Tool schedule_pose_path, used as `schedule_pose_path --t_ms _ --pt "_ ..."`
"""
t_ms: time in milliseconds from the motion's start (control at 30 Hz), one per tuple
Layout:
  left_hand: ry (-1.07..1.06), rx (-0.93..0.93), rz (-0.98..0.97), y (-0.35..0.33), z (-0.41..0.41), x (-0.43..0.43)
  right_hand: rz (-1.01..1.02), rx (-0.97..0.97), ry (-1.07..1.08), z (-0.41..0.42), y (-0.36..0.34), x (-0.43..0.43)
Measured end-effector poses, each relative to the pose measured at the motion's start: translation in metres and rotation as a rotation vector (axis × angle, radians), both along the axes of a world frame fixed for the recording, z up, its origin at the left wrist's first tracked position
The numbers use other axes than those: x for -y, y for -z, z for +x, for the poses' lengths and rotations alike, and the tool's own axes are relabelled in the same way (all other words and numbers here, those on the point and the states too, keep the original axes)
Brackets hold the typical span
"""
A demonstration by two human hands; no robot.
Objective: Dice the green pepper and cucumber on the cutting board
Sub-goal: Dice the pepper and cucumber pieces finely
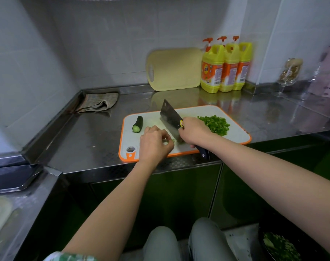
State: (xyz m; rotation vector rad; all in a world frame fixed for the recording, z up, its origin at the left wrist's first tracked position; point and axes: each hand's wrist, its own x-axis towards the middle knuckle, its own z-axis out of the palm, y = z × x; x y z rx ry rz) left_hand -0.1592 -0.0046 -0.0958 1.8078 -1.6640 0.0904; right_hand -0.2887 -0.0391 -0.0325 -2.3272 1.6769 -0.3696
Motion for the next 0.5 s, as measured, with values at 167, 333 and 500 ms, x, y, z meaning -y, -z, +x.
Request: schedule_pose_path --t_ms 167,333,500 --pt "0.005 -0.018 -0.025 0.001 0.0 -0.001 0.006 0.091 -0.02 -0.01 -0.005 0.0" --pt "0.002 -0.018 -0.04 0.001 0.0 -0.003 0.037 -0.012 -0.07 -0.006 -0.009 -0.009" --pt "-0.001 0.004 -0.047 0.002 -0.001 -0.003 0.049 -0.093 -0.05 0.004 -0.003 -0.012"
